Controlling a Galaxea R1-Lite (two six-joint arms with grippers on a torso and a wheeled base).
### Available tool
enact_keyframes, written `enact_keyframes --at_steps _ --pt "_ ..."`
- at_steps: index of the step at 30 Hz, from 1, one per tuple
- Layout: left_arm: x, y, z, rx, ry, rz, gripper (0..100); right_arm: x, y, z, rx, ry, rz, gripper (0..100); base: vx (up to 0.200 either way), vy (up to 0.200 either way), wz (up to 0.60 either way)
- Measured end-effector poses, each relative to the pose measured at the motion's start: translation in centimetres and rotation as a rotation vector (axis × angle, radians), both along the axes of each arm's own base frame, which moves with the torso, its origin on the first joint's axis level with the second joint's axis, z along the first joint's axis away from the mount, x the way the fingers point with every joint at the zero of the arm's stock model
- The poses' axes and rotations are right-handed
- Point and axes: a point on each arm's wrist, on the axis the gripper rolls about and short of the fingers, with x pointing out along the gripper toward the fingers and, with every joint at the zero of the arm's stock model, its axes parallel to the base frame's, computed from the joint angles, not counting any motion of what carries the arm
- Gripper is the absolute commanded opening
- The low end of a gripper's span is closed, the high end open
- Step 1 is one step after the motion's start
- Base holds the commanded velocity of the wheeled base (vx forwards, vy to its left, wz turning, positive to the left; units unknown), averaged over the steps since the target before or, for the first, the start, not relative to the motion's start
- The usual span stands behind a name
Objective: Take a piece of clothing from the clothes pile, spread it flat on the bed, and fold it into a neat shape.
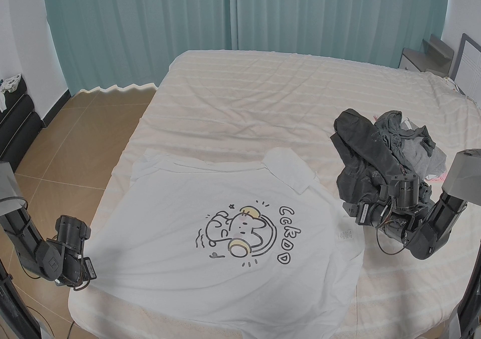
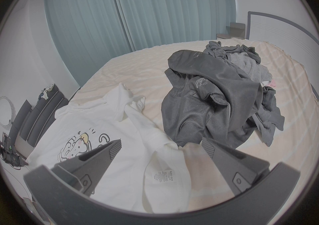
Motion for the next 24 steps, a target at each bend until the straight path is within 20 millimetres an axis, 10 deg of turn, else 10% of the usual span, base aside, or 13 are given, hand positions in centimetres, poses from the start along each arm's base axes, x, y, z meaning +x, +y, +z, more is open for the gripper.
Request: enact_keyframes --at_steps 11,12,24 --pt "-0.40 0.63 -0.83 0.026 0.066 0.009 0 0.04 -0.03 0.07 0.001 -0.003 -0.001 100 0.000 0.000 0.00" --pt "-0.41 0.64 -0.85 0.025 0.067 0.009 100 0.04 -0.03 0.07 0.001 -0.003 -0.001 100 0.000 0.000 0.00" --pt "-0.36 0.69 -0.90 0.027 0.064 0.013 100 0.03 0.68 0.13 0.073 0.000 0.011 100 0.000 0.000 0.00"
